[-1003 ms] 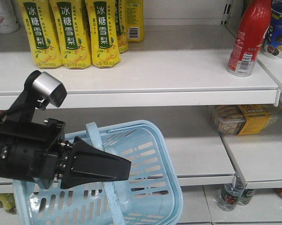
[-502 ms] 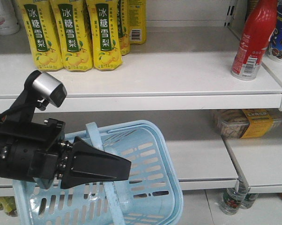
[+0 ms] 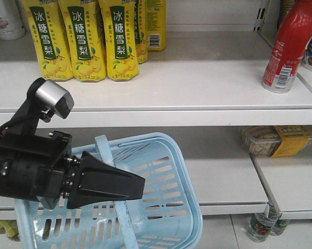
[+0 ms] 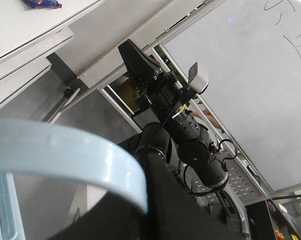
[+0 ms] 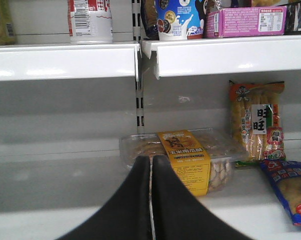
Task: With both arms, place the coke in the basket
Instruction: 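Drive the base slowly along the shelf toward the red Coca-Cola bottle, then reach the right gripper to the red Coca-Cola bottle and grasp it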
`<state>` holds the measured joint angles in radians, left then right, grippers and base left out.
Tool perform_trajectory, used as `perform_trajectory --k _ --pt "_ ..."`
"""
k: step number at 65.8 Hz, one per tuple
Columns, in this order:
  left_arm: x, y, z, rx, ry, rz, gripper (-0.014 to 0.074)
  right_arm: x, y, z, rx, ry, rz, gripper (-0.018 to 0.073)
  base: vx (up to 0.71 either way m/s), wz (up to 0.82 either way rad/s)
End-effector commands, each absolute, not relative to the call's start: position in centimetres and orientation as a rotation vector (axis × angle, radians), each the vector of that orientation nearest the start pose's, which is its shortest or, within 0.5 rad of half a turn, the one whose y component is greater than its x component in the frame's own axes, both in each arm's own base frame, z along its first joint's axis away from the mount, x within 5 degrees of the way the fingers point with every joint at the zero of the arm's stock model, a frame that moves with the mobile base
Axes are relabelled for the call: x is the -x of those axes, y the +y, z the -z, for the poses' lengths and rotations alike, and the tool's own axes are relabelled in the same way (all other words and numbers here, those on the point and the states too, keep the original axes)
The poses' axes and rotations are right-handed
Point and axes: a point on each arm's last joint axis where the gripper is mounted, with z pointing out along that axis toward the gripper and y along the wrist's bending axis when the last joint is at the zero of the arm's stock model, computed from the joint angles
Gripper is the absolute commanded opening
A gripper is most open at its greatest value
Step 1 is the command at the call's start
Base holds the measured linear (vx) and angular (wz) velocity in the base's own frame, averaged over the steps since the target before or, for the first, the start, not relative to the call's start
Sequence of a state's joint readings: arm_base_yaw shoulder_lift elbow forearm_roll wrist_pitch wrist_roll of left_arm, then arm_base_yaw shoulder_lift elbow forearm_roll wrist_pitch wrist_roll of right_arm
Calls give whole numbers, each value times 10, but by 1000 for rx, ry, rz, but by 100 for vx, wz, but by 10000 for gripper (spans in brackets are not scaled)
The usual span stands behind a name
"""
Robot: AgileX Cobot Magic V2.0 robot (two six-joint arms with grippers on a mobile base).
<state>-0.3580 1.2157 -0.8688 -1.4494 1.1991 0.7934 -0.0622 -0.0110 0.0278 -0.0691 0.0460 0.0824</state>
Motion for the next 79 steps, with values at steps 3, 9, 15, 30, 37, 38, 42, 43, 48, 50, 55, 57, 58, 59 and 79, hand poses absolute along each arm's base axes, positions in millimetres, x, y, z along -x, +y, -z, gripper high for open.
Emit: perform_trajectory --k 3,9,15,30,37,38,42,43,48,50,55,57,58,59,79 --pt "-165 -154 -360 -675 1969 1816 -6 -56 -4 -205 -45 1468 57 -2 1 3" --pt "-165 -154 -360 -675 1969 1816 -6 -56 -4 -205 -45 1468 57 -2 1 4" --pt "-165 -154 -360 -675 1969 1816 -6 -56 -4 -205 -45 1468 57 -2 0 2" --pt "-165 -154 -360 -675 1969 1816 -6 -56 -4 -205 -45 1468 57 -2 0 0" --pt "-165 -154 -360 -675 1969 1816 -6 -56 -4 -205 -45 1468 57 -2 0 0" --pt "-165 -154 -360 -675 1969 1816 -6 -56 -4 -205 -45 1468 57 -2 0 0" --pt "-165 -154 -360 -675 1969 1816 -6 -56 -4 -205 -45 1468 57 -2 0 0" --pt "-165 -154 -360 -675 1969 1816 -6 -56 -4 -205 -45 1468 57 -2 0 0" --pt "-165 -154 -360 -675 1969 1816 -6 -56 -4 -205 -45 1468 57 -2 0 0" --pt "-165 -154 -360 -675 1969 1816 -6 -56 -4 -205 -45 1468 57 -2 0 0" --pt "-165 -154 -360 -675 1969 1816 -6 -56 -4 -205 -45 1468 57 -2 0 0" --pt "-165 -154 -360 -675 1969 1816 -6 -56 -4 -205 -45 1468 57 -2 0 0" --pt "-165 -154 -360 -675 1969 1816 -6 -56 -4 -205 -45 1468 57 -2 0 0" --pt "-165 -154 -360 -675 1969 1816 -6 -56 -4 -205 -45 1468 57 -2 0 0" --pt "-165 -154 -360 -675 1969 1816 -6 -56 -4 -205 -45 1468 57 -2 0 0"
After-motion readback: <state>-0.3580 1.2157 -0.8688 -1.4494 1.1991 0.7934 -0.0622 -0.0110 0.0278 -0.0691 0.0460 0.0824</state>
